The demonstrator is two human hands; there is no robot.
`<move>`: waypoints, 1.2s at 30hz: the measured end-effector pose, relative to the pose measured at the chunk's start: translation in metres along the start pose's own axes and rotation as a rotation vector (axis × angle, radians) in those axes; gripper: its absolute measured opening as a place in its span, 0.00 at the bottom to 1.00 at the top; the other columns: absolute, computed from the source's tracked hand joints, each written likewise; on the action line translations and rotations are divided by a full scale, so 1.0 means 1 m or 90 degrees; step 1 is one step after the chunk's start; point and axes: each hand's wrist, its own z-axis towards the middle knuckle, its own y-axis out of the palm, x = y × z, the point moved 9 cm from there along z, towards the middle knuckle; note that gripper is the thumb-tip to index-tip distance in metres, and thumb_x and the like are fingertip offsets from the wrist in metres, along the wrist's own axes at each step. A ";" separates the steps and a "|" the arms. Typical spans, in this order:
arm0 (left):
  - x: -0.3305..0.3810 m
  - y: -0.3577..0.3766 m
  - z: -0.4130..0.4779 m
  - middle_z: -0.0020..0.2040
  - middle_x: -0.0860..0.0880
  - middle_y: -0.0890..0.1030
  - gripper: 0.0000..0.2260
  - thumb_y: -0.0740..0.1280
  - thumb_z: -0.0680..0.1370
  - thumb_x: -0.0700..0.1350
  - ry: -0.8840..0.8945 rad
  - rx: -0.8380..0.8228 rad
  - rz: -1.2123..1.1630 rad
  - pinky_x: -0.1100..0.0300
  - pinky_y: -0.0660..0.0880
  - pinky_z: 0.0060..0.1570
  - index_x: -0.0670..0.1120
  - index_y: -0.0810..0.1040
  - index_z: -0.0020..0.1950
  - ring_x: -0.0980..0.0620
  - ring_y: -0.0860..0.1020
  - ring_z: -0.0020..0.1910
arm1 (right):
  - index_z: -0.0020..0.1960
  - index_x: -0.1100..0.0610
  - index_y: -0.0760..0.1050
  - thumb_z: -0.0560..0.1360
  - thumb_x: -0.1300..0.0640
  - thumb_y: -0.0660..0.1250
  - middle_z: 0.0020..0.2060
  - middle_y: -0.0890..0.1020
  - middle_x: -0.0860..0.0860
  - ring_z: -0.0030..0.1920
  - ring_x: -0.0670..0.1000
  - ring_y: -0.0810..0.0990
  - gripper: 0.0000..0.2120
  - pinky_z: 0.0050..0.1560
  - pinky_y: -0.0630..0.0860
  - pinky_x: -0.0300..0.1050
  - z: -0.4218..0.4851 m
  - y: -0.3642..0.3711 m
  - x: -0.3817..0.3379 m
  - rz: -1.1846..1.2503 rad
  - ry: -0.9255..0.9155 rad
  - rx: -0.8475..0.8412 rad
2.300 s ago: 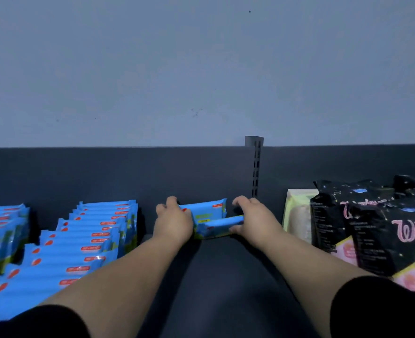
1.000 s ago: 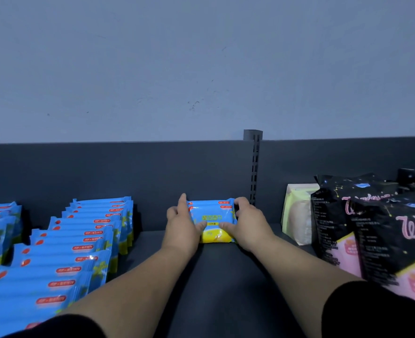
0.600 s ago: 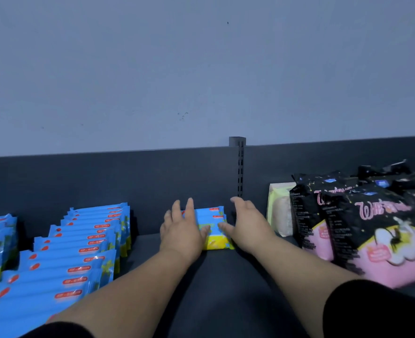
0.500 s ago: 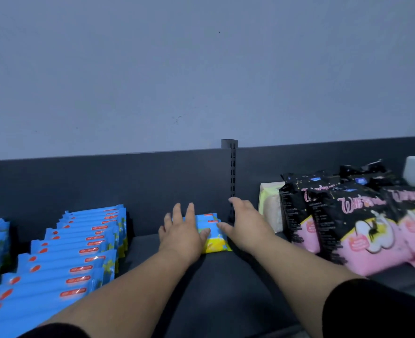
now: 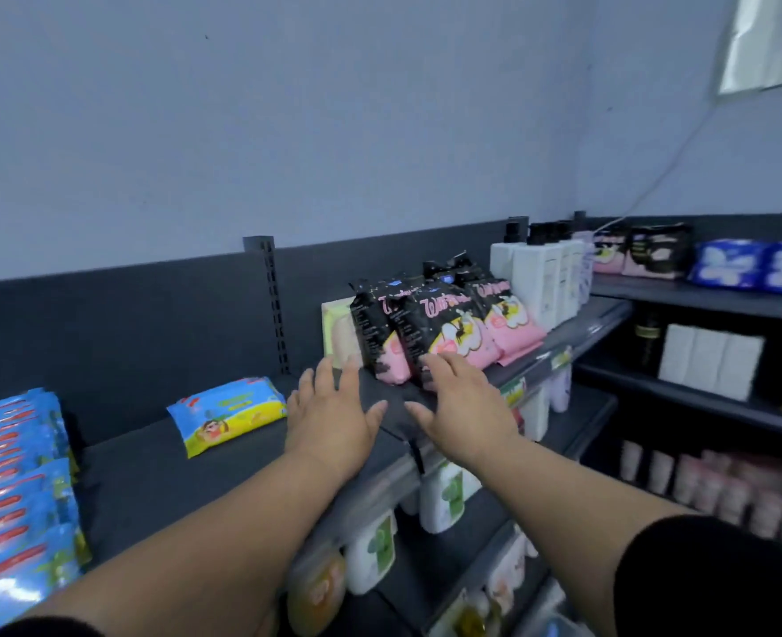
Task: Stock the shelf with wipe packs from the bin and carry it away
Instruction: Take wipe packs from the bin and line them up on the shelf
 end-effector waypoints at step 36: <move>0.372 0.400 -0.233 0.78 0.45 0.46 0.31 0.53 0.80 0.60 0.255 -0.433 0.011 0.46 0.51 0.74 0.50 0.46 0.78 0.43 0.49 0.77 | 0.77 0.46 0.53 0.77 0.38 0.58 0.77 0.56 0.50 0.75 0.52 0.55 0.32 0.74 0.54 0.51 -0.418 0.090 0.462 -0.062 0.464 -0.356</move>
